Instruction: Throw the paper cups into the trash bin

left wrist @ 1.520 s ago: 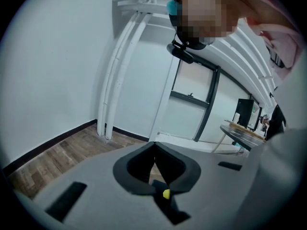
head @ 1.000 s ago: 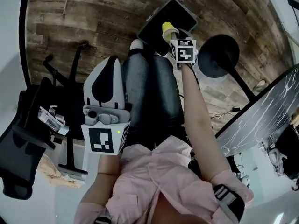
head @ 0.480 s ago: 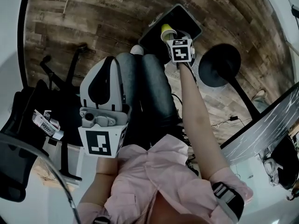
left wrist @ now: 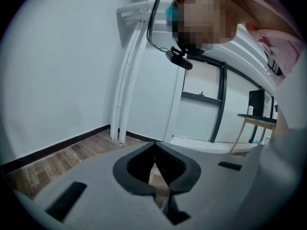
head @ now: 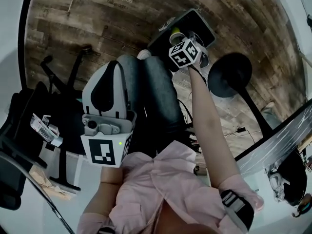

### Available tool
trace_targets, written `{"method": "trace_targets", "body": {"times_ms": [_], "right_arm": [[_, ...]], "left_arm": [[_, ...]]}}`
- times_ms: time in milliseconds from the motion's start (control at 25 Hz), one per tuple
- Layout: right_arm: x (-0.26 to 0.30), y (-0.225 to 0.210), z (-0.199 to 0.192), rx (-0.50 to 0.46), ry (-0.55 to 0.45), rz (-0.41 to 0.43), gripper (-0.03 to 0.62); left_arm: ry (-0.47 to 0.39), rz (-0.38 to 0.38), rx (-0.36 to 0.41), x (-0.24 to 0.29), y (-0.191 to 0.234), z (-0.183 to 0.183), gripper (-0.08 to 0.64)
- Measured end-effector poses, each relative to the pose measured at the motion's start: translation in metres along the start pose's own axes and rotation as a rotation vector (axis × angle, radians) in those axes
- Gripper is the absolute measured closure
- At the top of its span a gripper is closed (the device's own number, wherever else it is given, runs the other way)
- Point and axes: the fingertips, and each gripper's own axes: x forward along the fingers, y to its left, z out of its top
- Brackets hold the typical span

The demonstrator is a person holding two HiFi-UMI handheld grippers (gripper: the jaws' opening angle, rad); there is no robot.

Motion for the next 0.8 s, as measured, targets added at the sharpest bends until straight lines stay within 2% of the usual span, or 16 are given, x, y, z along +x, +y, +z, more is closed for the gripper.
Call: {"method": "trace_targets", "body": {"times_ms": [200,320,360,480,560,800], "right_arm": [[0.023,0.008,-0.021,-0.308,0.112,0.026,0.552],[0.032,0.004,-0.029,-0.440,0.188,0.055,0.552],[0.033,0.003,-0.026,-0.465,0.179,0.068,0.552],[0.031,0.003,0.003,-0.551,0.052,0.083,0.552],[0.033,0.013,0.012,-0.630,0.007,0.093,0.552],[0.056,0.050,-0.007,-0.884,0.034,0.152,0.552]], "left_arm": [[0.001,0.025,0.002,-0.007,0.005,-0.006,0.546],[0.002,0.030,0.003,-0.011,0.005,-0.015,0.546],[0.004,0.031,-0.002,-0.011,0.005,-0.019,0.545],[-0.005,0.037,-0.028,-0.009,0.003,-0.024,0.546],[-0.004,0.042,-0.032,-0.011,0.003,-0.025,0.546],[-0.006,0.068,-0.015,-0.014,0.008,-0.025,0.546]]}}
